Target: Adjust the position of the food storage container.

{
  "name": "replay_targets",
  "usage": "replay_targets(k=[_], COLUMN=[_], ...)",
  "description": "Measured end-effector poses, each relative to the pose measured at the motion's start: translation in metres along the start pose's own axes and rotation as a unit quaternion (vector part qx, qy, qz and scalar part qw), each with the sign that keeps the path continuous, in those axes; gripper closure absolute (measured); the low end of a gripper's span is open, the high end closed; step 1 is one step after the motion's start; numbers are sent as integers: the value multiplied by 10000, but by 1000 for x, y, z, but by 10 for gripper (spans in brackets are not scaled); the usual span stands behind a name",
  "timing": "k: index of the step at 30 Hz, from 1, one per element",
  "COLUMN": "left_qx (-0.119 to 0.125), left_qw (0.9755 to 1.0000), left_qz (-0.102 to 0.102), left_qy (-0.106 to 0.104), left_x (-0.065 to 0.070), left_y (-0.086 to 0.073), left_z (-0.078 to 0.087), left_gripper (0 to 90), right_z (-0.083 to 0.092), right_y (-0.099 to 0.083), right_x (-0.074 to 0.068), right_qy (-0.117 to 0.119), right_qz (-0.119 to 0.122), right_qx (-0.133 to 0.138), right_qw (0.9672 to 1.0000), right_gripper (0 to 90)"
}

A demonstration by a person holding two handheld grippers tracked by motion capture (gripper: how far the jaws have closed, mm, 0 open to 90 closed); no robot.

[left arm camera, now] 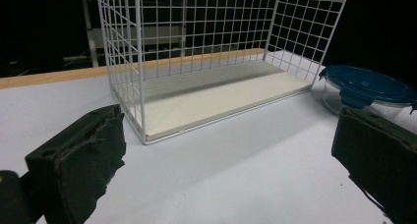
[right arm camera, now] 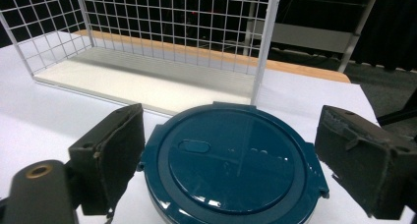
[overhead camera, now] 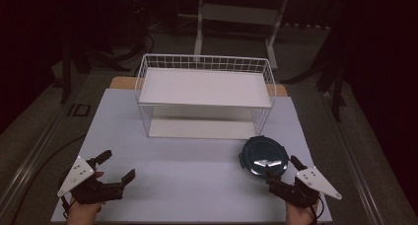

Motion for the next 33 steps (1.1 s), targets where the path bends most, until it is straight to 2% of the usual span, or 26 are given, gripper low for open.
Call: replay_targets(k=[11,13,16,20,21,23,26,29,30,33], left_qx=[25,40,51,38,38,47,63,67,67,68], left_qw=[10000,9999,9999,9999,9999,9999,9999,9999,9999,9999], left_qz=[-85,-100,-88,-90,-90,-86,-93,-96,-95,-101], left_qy=[-31,-44,-54,-81,-81,-80,-66,-56,-61,-72], left_x=[4,5,5,5,5,5,5,5,5,5], left_y=[1,2,2,2,2,2,2,2,2,2], left_z=[2,2,2,1,1,1,2,2,2,2], left_gripper=[1,1,1,1,1,1,1,1,1,1], right_z=[10,16,18,18,18,19,21,21,20,21], right_y=[7,14,16,20,20,26,33,39,45,51], right_x=[-14,-20,-22,-28,-28,-29,-30,-29,-26,-23], right_qy=[198,292,293,486,486,684,817,851,752,857], right_qz=[203,293,336,419,419,525,619,630,580,537], right_qx=[28,140,170,135,135,185,219,253,256,343], right_qw=[9996,9990,9989,9978,9978,9961,9945,9941,9952,9943], right_gripper=[131,130,129,126,126,125,125,122,121,119])
Point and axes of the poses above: each handheld gripper's, and its own axes: z roughly backward along the jaws, y roughly out of its top, x roughly to its right, the point moved 4 cm from there along -z, roughly forward along the jaws, and after that the axes turned 15 degrees about -x, right-handed, at the moved point
